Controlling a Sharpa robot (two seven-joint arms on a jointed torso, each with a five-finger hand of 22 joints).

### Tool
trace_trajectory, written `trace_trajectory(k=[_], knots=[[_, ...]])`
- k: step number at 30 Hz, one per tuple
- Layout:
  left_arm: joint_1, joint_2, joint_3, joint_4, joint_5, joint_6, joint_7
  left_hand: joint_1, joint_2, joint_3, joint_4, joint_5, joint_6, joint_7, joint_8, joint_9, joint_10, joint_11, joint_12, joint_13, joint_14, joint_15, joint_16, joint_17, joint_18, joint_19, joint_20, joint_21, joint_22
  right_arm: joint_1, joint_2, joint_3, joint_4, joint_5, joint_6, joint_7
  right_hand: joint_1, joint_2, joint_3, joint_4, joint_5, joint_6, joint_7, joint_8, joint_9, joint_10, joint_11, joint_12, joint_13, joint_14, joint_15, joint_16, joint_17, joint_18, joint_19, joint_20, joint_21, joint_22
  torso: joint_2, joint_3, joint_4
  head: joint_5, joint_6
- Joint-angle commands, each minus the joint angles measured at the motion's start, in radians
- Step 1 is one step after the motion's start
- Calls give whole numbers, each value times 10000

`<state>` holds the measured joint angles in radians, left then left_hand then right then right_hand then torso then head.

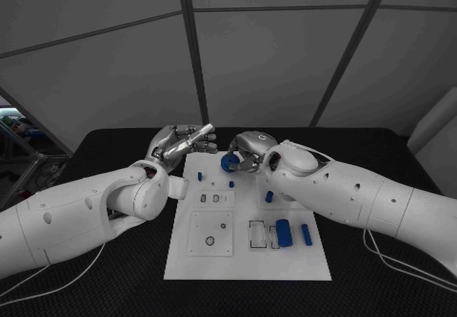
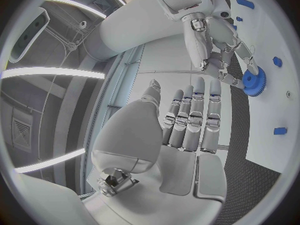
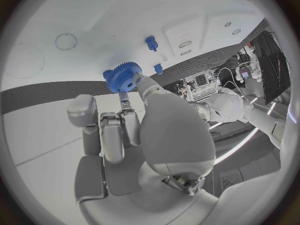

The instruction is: Assemble the parts on the task board

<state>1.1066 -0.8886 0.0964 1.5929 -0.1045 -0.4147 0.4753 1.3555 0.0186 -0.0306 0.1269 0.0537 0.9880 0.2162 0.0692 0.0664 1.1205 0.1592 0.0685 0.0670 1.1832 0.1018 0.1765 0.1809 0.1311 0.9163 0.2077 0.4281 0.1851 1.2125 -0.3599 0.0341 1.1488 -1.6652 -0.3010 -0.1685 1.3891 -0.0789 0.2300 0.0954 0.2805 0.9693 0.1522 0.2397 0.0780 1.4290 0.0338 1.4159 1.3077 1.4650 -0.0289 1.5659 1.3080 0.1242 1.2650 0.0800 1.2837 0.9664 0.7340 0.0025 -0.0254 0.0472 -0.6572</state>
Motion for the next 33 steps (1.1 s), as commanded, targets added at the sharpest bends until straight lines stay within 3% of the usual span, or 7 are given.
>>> trace_trajectory(k=[1, 15, 17, 21, 30, 33], knots=[[18, 6, 12, 13, -52, 91, 49, -44, 87, -67, -16, -13, -7, 27, -36, -6, -89, -11, -52, -2, -37, 7, -40, 11, 498, -21, 32, 59, -14, 18, 61, -10, -61, -180, 47, -47, -89, -6, 47, -1, 41, 596, -336, 10, 199, -78, 25, -38, 451, 1040, -31, 22, 2554, -114, 13, -37, 53, 9, -1, 8, -14, 11, -9], [19, 31, 13, 15, -52, 88, 46, -44, 87, -67, -16, -13, -7, 27, -36, -6, -89, -11, -52, -2, -37, 7, -40, 11, 498, -21, 32, 59, -14, 11, 388, -73, -409, -207, 288, -41, -209, -85, 129, -15, -59, 482, -272, -156, 167, -203, 78, -179, 290, 1027, 10, 3, 2501, -106, -25, -8, 24, -46, -5, 5, -1, 9, -56], [20, 40, 13, 12, -52, 90, 46, -44, 87, -67, -16, -13, -7, 27, -36, -6, -89, -11, -52, -2, -37, 7, -40, 11, 498, -21, 32, 59, -14, 8, 423, -189, -448, -207, 375, -32, -276, -124, 153, -8, -126, 384, -225, -259, 141, -266, 117, -248, 210, 1025, 40, -1, 2490, -105, -39, 14, 13, -63, -4, 8, -8, 14, -49], [20, 45, 13, 11, -52, 90, 43, -44, 87, -67, -16, -13, -7, 27, -36, -6, -89, -11, -52, -2, -37, 7, -40, 11, 498, -21, 32, 59, -14, 2, 467, -306, -496, -208, 504, -17, -309, -143, 165, -7, -158, 360, -207, -298, 133, -290, 133, -274, 181, 1022, 55, -5, 2480, -106, -39, 27, 15, -58, -2, 9, -6, 8, -80], [21, 41, 13, 14, -52, 90, 40, -44, 87, -67, -16, -13, -7, 27, -36, -6, -89, -11, -52, -2, -37, 7, -40, 11, 498, -21, 32, 59, -14, -17, 508, -371, -567, -208, 609, -37, -362, -165, 178, 1, -205, 344, -189, -344, 128, -334, 152, -322, 125, 1014, 73, -17, 2447, -106, -43, 45, 14, -59, -7, 11, -6, 29, -89], [21, 42, 13, 14, -52, 91, 38, -44, 87, -67, -16, -13, -7, 27, -36, -6, -89, -11, -52, -2, -37, 7, -40, 11, 498, -21, 32, 59, -14, -19, 527, -374, -590, -208, 582, -51, -433, -210, 193, 10, -255, 196, -131, -479, 91, -427, 197, -421, 10, 1008, 107, -27, 2420, -106, -53, 74, 9, -64, -5, 14, -7, 29, -90]])
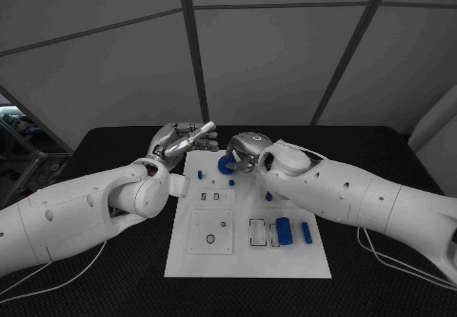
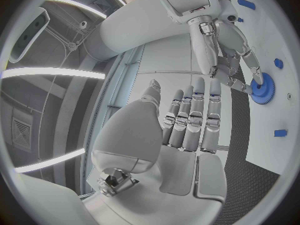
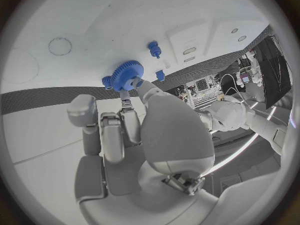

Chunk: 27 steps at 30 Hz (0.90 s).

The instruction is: Assemble the parts on the task board

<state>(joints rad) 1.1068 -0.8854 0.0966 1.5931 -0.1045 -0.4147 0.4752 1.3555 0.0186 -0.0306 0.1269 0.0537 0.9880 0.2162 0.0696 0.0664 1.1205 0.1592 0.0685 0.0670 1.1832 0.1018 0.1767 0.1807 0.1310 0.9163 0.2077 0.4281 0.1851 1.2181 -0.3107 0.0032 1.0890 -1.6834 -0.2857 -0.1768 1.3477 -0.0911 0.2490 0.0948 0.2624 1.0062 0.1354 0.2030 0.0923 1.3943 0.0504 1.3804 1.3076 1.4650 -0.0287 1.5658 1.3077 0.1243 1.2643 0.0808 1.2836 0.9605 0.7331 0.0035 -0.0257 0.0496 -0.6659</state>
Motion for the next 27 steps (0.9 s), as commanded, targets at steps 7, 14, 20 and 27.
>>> trace_trajectory(k=[7, 14, 20, 27], knots=[[19, 14, 11, 3, -52, 94, 33, -43, 87, -67, -16, -14, -7, 27, -40, -6, -89, -11, -52, -2, -37, 7, -42, 14, 498, -21, 32, 59, -15, -76, 67, -69, -33, -27, 421, 17, -162, -343, -73, 13, -606, -1679, 371, -1185, -281, -550, 342, -529, -555, 997, 380, -42, 2382, -108, -73, 317, 23, 14, 4, 6, -4, 8, -4], [19, -2, 11, 13, -52, 101, 14, -38, 92, -72, -28, -14, -12, 29, -43, -7, -98, -9, -51, -1, -42, 10, -61, 20, 498, -32, 35, 60, -16, -77, 3, -69, -9, 96, 513, -32, -554, -415, -258, 351, -303, -1658, 429, -1307, -232, -527, 403, -486, -529, 1003, 442, -32, 2409, -104, -76, 392, 48, 39, 12, 8, -10, 27, -9], [19, -8, 11, 8, -52, 97, 1, -42, 90, -78, -30, -14, -21, 34, -47, -8, -107, -6, -53, -2, -47, 13, -70, 23, 498, -37, 37, 59, -17, -77, -37, -69, 5, 206, 632, -123, -833, -343, -282, 621, 29, -1394, 447, -1276, -186, -475, 422, -409, -456, 1005, 466, -29, 2418, -114, -42, 421, 98, 118, 3, 3, -3, 12, -29], [19, -10, 11, 3, -52, 96, -3, -42, 90, -78, -30, -14, -21, 34, -47, -8, -107, -6, -53, -2, -47, 13, -70, 23, 498, -37, 37, 59, -17, -77, -140, -69, 50, 245, 377, -223, -833, -279, -217, 633, 97, -1176, 424, -1216, -154, -371, 406, -286, -316, 1007, 454, -26, 2426, -126, -3, 419, 146, 195, 1, 4, -5, 29, -37]])
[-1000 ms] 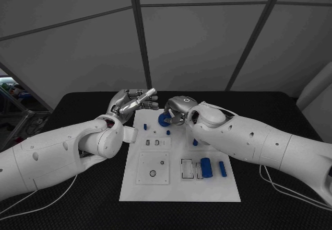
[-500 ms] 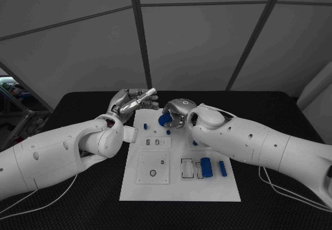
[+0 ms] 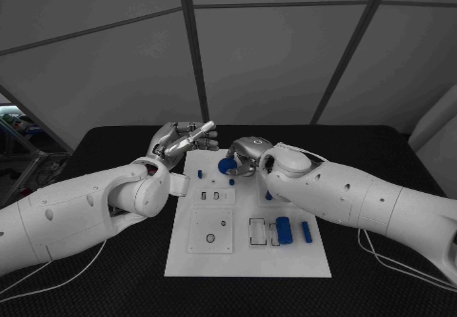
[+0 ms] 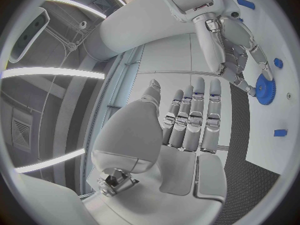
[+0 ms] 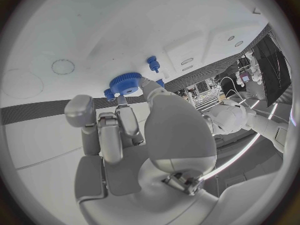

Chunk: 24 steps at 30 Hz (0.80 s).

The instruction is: Assemble the parts on the task board

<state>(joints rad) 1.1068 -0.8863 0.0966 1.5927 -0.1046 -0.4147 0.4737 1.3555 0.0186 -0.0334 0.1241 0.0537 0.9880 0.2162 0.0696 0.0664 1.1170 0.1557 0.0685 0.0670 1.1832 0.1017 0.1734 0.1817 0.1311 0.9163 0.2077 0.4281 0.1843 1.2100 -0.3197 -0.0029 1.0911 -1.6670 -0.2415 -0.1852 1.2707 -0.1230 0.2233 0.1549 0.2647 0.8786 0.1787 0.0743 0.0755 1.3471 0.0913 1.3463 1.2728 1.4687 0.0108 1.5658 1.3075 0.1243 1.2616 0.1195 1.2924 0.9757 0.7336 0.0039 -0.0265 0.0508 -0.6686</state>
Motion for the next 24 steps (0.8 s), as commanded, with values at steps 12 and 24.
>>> trace_trajectory(k=[12, 24], knots=[[18, -35, 11, -89, -51, 112, -9, -50, 91, -59, -4, -14, -35, 42, -55, -10, -91, 36, -57, -4, -56, 19, -54, 16, 496, -48, 41, 58, -11, 4, -668, 1, 644, 1109, -2315, 696, 51, 61, 182, -52, 423, 118, -5, -7, -12, 200, -7, 172, 162, 966, 51, -32, 2409, -142, 76, 24, 124, 137, -35, 14, -25, -6, 55], [16, -54, 9, -203, -51, 174, -41, -52, 91, -63, -7, -14, -41, 45, -56, -11, -99, 39, -58, -4, -64, 23, -65, 17, 495, -55, 44, 56, -12, 33, -3122, 541, 2296, 3389, -1287, 1782, 494, 61, 431, -453, -177, 627, -108, 82, 33, 156, -98, 150, 124, 926, -21, -93, 2254, -112, -45, -32, 58, -9, -133, 16, -125, -38, 149]])
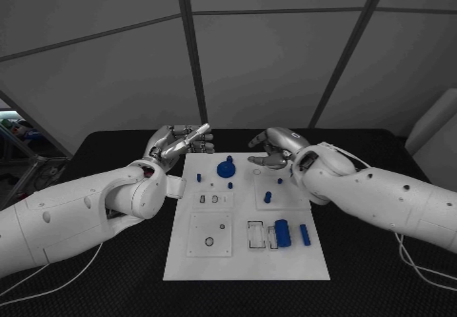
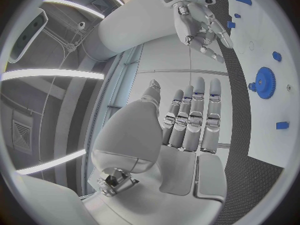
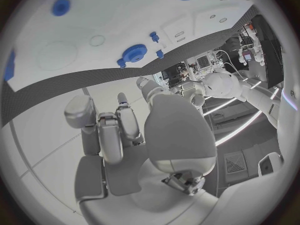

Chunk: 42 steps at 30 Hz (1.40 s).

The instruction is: Assemble the parts on the task board

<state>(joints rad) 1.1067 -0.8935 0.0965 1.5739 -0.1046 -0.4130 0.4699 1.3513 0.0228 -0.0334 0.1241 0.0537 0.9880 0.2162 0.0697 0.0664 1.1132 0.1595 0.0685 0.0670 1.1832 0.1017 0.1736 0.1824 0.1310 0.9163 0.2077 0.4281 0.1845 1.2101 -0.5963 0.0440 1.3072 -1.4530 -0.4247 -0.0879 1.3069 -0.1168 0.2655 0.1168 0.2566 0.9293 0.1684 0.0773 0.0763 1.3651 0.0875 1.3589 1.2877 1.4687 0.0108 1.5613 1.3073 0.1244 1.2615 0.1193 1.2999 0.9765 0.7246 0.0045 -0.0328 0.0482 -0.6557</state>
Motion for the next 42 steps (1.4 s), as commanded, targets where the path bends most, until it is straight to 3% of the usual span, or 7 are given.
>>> trace_trajectory(k=[1, 6, 11, 17, 28, 36, 42], knots=[[16, 27, 10, -31, -51, 170, -7, -10, 50, -63, -7, -14, -41, 45, -57, -11, -61, 2, -58, -4, -65, 23, -68, 10, 495, -57, 44, 56, -14, 32, -607, 118, 173, 1409, 719, 991, 225, 2, 40, -141, -113, 186, -13, 70, 31, -35, -70, 14, -37, 922, -30, -55, 2240, -111, -50, -39, -22, -25, -47, 18, -77, -18, 22], [13, 57, 8, -110, -51, 252, -28, 11, 67, -60, -31, -13, -18, 36, -41, -4, -35, -5, -38, 5, -81, 28, -100, 17, 492, -93, 52, 46, -21, 35, -1695, 230, 151, 2029, 1250, 1737, 603, -59, 149, -453, 59, 471, -75, 145, 49, -80, -130, -36, -92, 880, -83, -122, 2077, -95, -116, -84, -75, -116, -96, 46, -166, -127, 37], [6, 103, 6, -186, -51, 308, -41, 39, 89, -59, -66, -13, 29, 23, -22, 5, 24, -19, -12, 18, -88, 26, -140, 34, 492, -158, 61, 23, -34, 33, -2159, 258, -205, 2364, 1337, 1985, 707, -108, 175, -558, 120, 505, -89, 130, 34, -94, -149, -60, -116, 872, -103, -137, 2047, -92, -133, -105, -91, -139, -84, 73, -184, -232, 69], [-26, 167, 4, -260, -52, 356, -57, 48, 97, -59, -77, -14, 44, 17, -17, 7, 46, -24, -5, 22, -84, 24, -150, 40, 492, -179, 64, 16, -38, 27, -2087, 264, -744, 2449, 1432, 2043, 764, -141, 187, -636, 121, 354, -39, 9, -23, -128, -113, -104, -168, 871, -87, -142, 2039, -92, -150, -108, -109, -170, -62, 103, -173, -307, 60], [-69, 229, 3, -337, -52, 400, -64, 48, 97, -59, -78, -14, 45, 17, -17, 7, 48, -24, -4, 22, -84, 24, -151, 41, 492, -181, 64, 16, -38, -71, -1526, 260, -1416, 2055, 1709, 1882, 832, -228, 97, -802, -122, -273, -29, -164, -113, -262, -88, -221, -313, 873, -59, -145, 2041, -66, -238, -77, -188, -314, -65, 62, -157, -331, 12], [-77, 235, 3, -346, -52, 400, -87, 60, 101, -58, -92, -13, 43, 21, -22, 5, 48, -22, -9, 22, -81, 25, -161, 47, 493, -201, 66, 9, -42, -240, -1253, 257, -1546, 1764, 2103, 1713, 1045, -259, 117, -1040, 403, -760, 62, -134, -100, -445, -12, -369, -481, 900, 0, -102, 2147, -61, -273, -34, -211, -357, -27, 71, -155, -339, -56], [-78, 222, 3, -348, -53, 394, -88, 63, 102, -58, -95, -13, 41, 23, -23, 4, 46, -21, -11, 21, -81, 25, -163, 48, 493, -204, 66, 8, -43, -324, -1220, 255, -1563, 1602, 2295, 1624, 1035, -266, 110, -1048, 451, -779, 68, -128, -96, -452, -8, -373, -486, 903, 5, -98, 2157, -60, -277, -28, -213, -362, -42, 80, -158, -324, -80]])
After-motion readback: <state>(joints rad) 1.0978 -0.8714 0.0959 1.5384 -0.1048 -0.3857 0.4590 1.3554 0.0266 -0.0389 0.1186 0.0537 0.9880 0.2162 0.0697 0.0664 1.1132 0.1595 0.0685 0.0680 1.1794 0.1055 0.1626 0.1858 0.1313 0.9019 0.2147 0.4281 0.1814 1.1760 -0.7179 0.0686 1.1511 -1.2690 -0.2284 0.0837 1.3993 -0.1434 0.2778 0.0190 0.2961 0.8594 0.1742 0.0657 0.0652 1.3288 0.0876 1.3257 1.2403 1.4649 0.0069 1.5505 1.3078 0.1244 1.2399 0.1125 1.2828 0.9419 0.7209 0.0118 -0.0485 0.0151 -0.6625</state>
